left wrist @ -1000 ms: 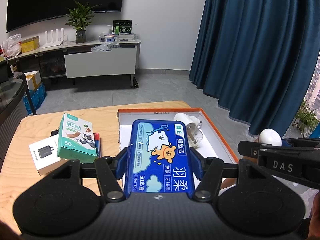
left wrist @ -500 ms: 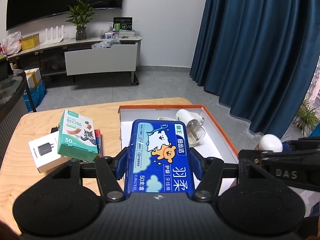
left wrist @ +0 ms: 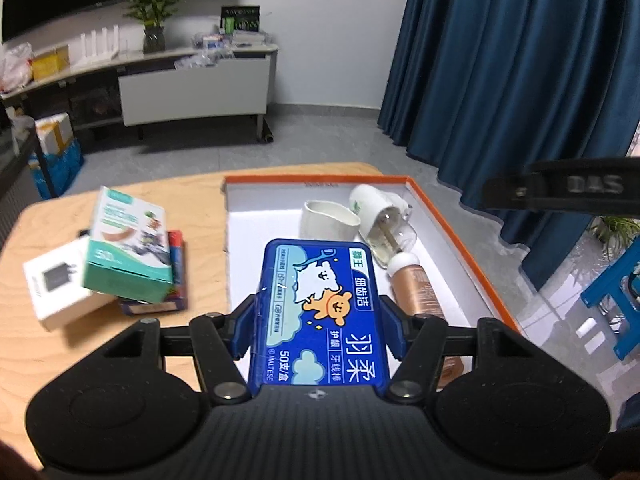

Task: Organize rigid objects
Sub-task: 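Lower and release the blue tissue pack with the left tool while the right tool drops the bronze tube, then move both tools back toward the stack of boxes beside the white box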

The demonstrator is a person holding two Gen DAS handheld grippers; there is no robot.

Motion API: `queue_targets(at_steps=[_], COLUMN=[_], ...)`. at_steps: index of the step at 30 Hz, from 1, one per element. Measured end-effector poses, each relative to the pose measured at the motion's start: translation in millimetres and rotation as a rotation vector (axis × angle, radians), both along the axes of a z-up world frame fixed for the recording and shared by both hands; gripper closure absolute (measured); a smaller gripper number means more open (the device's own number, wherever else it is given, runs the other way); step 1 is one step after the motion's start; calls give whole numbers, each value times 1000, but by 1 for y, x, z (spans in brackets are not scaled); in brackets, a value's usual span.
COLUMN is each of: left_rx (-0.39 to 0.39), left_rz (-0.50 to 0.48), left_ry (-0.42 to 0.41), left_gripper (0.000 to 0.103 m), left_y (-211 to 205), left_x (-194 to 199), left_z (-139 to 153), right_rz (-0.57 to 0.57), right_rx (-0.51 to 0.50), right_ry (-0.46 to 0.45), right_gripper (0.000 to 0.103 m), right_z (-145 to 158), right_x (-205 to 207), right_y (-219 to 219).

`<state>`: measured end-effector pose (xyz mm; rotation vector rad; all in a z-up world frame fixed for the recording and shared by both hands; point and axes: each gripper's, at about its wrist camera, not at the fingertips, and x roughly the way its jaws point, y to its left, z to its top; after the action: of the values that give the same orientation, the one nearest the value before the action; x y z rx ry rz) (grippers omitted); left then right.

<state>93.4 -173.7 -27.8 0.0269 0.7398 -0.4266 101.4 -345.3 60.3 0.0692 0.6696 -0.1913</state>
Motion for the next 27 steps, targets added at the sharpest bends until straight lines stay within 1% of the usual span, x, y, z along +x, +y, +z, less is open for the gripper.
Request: queue_targets(at_steps=[3, 4, 5, 6, 7, 8, 10, 14, 16, 17, 18, 21, 24, 27], left_rx=[8, 14, 29, 35, 25, 18, 20, 15, 13, 9, 7, 31, 49, 60], left_rz=[-25, -31, -33, -29, -28, -28, -24, 7, 30, 41, 49, 77, 120, 160], left_ry=[14, 8, 14, 21, 16, 11, 2, -15, -27, -27, -30, -66, -71, -71], left_gripper=[39, 37, 25, 22, 22, 18, 14, 12, 11, 11, 11, 9, 9, 9], left_y=[-12, -16, -19, -21, -20, -19, -16, -3, 9, 16, 24, 47, 72, 95], left_x=[7, 8, 9, 10, 9, 7, 4, 2, 0, 0, -1, -5, -5, -3], left_z=[-7, -8, -9, -8, -7, -6, -3, 6, 11, 13, 15, 20, 21, 20], right_rz=[-9, -9, -10, -14, -15, -16, -11, -8, 5, 22, 38, 81, 124, 167], right_rx=[4, 2, -4, -11, -11, -7, -2, -6, 9, 21, 30, 22, 57, 66], right_ry=[4, 12, 18, 21, 21, 18, 16, 17, 28, 31, 33, 37, 48, 67], right_gripper=[36, 36, 36, 36, 36, 35, 34, 33, 29, 25, 23, 22, 22, 22], right_z=[-3, -5, -6, -7, -8, -8, -8, -8, -10, -10, -11, -12, -17, -22], right_x=[-3, -3, -3, -3, -3, -4, -4, -5, -4, -3, -3, 0, 5, 10], right_y=[-2, -1, -1, 0, 1, 1, 4, 12, 19, 23, 29, 48, 65, 84])
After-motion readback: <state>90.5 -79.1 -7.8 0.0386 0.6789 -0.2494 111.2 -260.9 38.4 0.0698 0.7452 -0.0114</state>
